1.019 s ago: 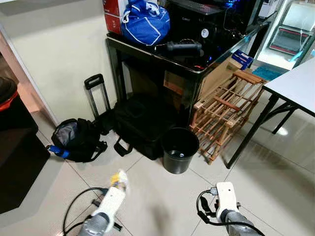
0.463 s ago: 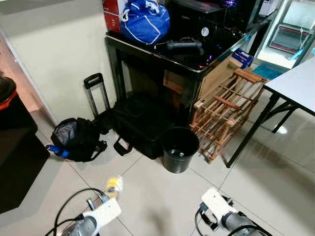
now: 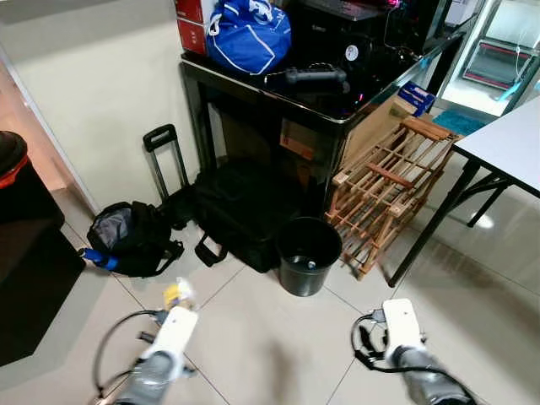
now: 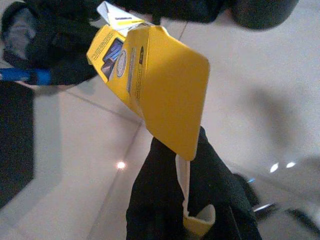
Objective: Picking trash to rubbish bin
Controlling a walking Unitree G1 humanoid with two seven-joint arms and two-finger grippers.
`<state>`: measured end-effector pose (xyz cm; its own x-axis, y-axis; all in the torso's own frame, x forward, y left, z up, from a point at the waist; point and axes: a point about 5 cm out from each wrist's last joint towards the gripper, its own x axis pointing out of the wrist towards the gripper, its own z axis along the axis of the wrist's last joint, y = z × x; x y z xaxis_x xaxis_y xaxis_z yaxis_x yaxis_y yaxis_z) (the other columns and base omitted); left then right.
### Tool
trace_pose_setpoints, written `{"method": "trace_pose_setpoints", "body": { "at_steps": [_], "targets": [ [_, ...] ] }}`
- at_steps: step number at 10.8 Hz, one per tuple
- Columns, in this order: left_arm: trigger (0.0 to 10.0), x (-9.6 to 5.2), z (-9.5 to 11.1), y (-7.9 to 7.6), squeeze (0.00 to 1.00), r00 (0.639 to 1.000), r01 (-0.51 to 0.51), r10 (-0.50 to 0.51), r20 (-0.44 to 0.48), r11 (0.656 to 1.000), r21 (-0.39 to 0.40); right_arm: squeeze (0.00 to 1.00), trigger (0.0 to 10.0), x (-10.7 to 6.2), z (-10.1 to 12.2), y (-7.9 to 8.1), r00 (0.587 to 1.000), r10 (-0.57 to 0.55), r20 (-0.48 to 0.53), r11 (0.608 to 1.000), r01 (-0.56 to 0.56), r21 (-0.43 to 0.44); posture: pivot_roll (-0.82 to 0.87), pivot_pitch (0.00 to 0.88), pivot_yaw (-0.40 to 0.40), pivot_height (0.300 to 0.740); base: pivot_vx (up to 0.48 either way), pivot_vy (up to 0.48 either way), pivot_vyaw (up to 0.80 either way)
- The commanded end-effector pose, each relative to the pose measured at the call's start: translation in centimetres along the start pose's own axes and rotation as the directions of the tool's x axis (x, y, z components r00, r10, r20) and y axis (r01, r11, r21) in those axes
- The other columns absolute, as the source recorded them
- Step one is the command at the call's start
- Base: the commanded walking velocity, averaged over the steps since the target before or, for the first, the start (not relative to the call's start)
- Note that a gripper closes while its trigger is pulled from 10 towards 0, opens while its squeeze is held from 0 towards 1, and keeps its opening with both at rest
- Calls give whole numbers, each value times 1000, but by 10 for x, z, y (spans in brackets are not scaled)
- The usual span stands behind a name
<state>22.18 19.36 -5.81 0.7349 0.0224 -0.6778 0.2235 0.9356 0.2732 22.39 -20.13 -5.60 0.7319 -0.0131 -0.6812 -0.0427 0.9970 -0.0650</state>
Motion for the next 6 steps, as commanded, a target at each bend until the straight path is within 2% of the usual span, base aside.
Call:
{"method": "trace_pose_setpoints", "body": {
  "at_steps": [1, 3, 6],
  "targets": [
    [10000, 0, 2, 7, 0, 1000, -20, 20, 4, 999, -45, 0, 10000, -1, -1, -2, 1000, -6, -3, 999, 6, 43, 4, 35, 34, 740, 0, 0, 0],
    [10000, 1, 2, 11, 0, 999, -35, 35, -1, 997, -64, 0, 10000, 2, 7, 3, 1000, 9, 21, 999, -10, 49, 0, 35, 40, 740, 0, 0, 0],
    [10000, -1, -3, 14, 0, 999, -48, 47, -26, 998, -52, 0, 10000, 2, 3, 9, 1000, 24, 12, 999, -24, 40, 3, 26, 42, 740, 289, 0, 0]
  ]
}}
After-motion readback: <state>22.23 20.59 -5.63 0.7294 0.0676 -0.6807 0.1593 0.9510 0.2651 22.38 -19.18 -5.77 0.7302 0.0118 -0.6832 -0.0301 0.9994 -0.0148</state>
